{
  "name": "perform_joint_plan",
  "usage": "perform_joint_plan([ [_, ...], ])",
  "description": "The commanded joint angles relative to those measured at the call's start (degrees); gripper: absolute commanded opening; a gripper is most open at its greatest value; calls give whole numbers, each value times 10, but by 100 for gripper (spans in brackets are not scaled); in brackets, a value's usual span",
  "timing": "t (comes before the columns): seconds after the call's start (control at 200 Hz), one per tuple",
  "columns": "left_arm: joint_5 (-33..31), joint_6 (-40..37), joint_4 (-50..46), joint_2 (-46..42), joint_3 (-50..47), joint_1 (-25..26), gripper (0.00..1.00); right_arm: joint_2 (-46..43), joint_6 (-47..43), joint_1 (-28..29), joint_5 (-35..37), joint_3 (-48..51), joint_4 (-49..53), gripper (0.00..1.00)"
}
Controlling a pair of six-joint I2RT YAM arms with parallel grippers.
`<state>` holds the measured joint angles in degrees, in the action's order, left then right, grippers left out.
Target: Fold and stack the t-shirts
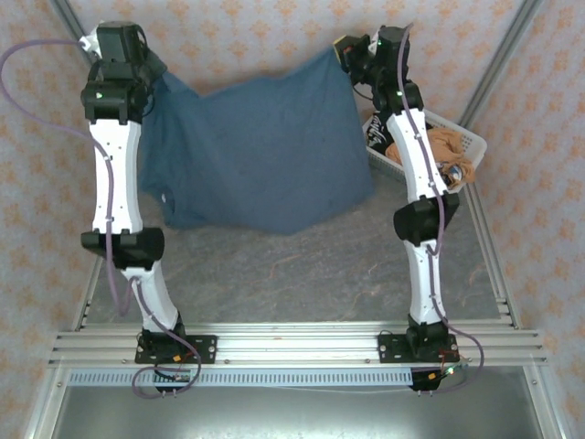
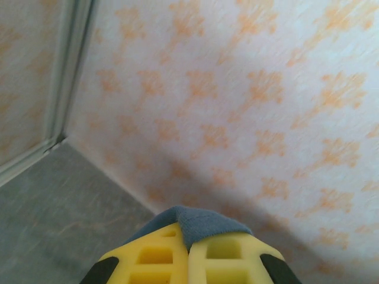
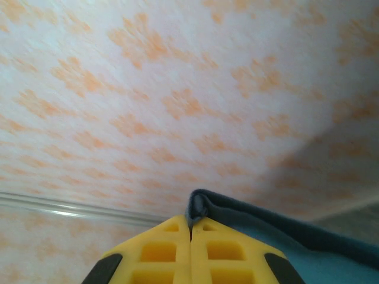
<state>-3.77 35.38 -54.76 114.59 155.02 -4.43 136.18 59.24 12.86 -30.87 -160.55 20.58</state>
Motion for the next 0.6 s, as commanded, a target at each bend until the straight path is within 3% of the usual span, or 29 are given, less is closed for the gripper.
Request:
perform_joint_plan([
  [0.0,34,-23,17,-35,100,-17,0,-11,55,-30,12,-60,-57,0],
  [0.09,40,-37,66,-99,50,-17,0,-28,52,-47,5,-40,-86,0],
  [0.18,54,-38,105,-186,-66,-16,0,-36,31,-59,-21,-39,-58,0],
  [0.355,8,-8,113,-383,-387,5,0,-64,-85,-54,-46,-24,129,0],
  [0.45,2,40,82,-477,-583,18,0,-88,-179,-39,-13,30,285,0],
  [0.535,22,89,41,-542,-747,34,0,-154,-249,-17,60,200,339,0],
  [0.595,34,147,22,-587,-865,56,0,-250,-240,-10,125,432,275,0],
])
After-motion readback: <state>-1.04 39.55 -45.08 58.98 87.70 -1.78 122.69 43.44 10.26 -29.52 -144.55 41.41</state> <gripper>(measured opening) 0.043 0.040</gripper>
